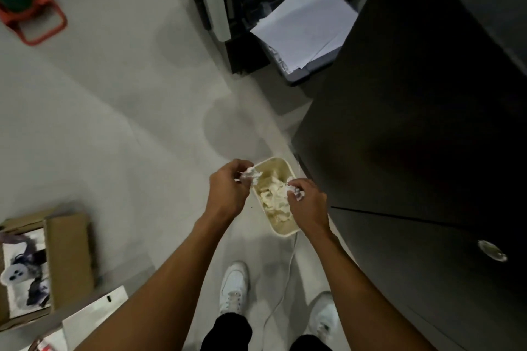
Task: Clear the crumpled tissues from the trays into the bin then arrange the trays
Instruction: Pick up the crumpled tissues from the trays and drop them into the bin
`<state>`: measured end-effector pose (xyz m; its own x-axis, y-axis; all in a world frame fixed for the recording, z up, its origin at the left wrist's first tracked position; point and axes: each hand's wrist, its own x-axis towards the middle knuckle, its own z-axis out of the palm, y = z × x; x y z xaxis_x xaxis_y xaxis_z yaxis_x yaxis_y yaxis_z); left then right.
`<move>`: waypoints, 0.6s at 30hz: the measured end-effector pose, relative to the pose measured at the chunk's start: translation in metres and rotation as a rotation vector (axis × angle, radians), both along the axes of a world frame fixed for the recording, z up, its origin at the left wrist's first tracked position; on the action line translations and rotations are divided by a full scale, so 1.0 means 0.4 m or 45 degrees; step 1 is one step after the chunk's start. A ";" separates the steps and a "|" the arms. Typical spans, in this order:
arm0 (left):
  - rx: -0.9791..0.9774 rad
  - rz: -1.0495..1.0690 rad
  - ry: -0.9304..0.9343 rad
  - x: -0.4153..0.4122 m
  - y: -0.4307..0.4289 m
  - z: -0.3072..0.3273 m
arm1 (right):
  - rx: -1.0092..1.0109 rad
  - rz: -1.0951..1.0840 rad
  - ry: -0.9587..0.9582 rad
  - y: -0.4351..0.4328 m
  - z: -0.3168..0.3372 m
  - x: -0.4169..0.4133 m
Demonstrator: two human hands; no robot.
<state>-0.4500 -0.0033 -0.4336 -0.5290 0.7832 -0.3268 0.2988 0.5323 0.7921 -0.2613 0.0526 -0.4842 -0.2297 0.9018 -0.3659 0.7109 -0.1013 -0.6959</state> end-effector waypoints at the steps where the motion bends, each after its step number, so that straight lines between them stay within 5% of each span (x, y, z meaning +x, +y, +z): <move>1: -0.008 -0.003 -0.005 -0.002 -0.003 -0.027 | -0.046 0.034 -0.032 -0.008 -0.033 -0.001; 6: -0.056 -0.033 -0.008 -0.004 -0.012 -0.126 | -0.452 0.228 -0.303 -0.033 -0.154 0.026; 11: -0.084 -0.013 -0.066 0.016 -0.011 -0.188 | -0.405 0.039 -0.425 -0.013 -0.195 0.074; 18: -0.128 -0.070 0.076 0.025 0.024 -0.258 | -0.442 0.361 -0.507 -0.003 -0.230 0.099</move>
<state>-0.4399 0.0065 -0.5367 -0.5071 0.7764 -0.3743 0.3747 0.5896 0.7155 -0.2219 0.0514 -0.5761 -0.2285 0.6379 -0.7355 0.9428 -0.0433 -0.3305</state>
